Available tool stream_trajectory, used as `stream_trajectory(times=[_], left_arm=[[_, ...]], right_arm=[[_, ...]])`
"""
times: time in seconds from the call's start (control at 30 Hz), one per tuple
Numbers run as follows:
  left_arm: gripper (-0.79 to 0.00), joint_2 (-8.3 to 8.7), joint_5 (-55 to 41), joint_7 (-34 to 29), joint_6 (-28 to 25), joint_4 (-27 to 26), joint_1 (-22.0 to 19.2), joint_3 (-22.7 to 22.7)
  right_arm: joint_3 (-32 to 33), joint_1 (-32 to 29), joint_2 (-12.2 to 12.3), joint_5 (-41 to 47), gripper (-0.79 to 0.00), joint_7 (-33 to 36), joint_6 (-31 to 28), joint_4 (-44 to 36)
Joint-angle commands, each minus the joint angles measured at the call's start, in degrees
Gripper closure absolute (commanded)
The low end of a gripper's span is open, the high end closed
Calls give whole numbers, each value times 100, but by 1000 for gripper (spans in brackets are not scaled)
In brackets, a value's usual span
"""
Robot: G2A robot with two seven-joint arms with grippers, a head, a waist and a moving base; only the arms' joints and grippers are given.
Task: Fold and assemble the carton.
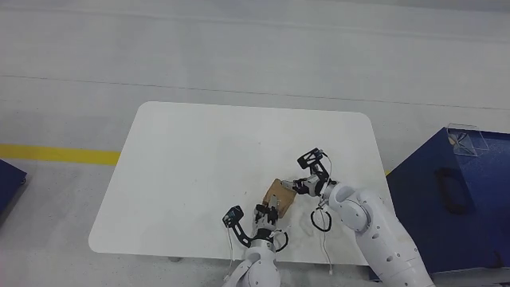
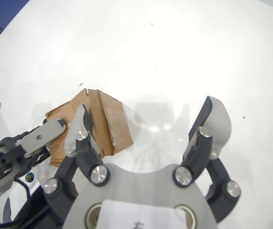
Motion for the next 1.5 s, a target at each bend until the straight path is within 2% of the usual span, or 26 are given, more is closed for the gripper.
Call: stream_trajectory(times=[0.0, 0.03, 0.27, 0.33, 0.4, 0.43, 0.73, 0.77, 0.83, 1.0, 1.1, 1.17, 1.3, 1.47], left_arm=[[-600, 12, 46, 48, -56, -59, 36, -19], [-785, 22, 91, 72, -85, -95, 58, -50], [-785, 138, 1150, 537, -277, -578, 342, -150], [-785, 188, 1764, 734, -388, -688, 426, -103], [-785, 255, 2801, 1059, -271, -592, 478, -17], [-785, 263, 2962, 1097, -215, -552, 481, 4], [-785, 263, 2962, 1097, -215, -552, 481, 4], [-785, 274, 3119, 1122, -139, -531, 454, -16], [-785, 323, 4073, 1335, 382, -332, 335, -20], [-785, 521, 6296, 953, 576, 208, 55, 68], [-785, 657, 7441, 542, 286, 384, -35, 138], [-785, 730, 7825, 352, 18, 353, -45, 115], [-785, 775, 8072, -105, 109, 299, -70, 9], [-785, 746, 8140, -518, 290, 553, -256, -15]], right_arm=[[-57, 67, -18, 22, -785, 34, 42, 60], [-79, 88, -23, 16, -785, 42, 51, 83], [-175, 245, -52, -27, -785, 265, 172, 221], [-190, 267, -58, -20, -785, 274, 188, 209], [-139, 246, -52, 30, -785, 214, 180, 164], [-112, 237, -48, 61, -785, 198, 164, 147], [145, 78, -3, 130, -785, 11, 266, -26], [151, 77, -5, 158, -785, 9, 279, -8], [155, 90, -7, 193, -785, 31, 285, 38], [155, 108, -10, 149, -785, 40, 369, 105], [182, 124, -12, 237, -785, 40, 358, 150], [183, 127, -12, 246, -785, 47, 353, 158], [183, 127, -12, 246, -785, 47, 353, 158], [183, 127, -12, 246, -785, 47, 353, 158]])
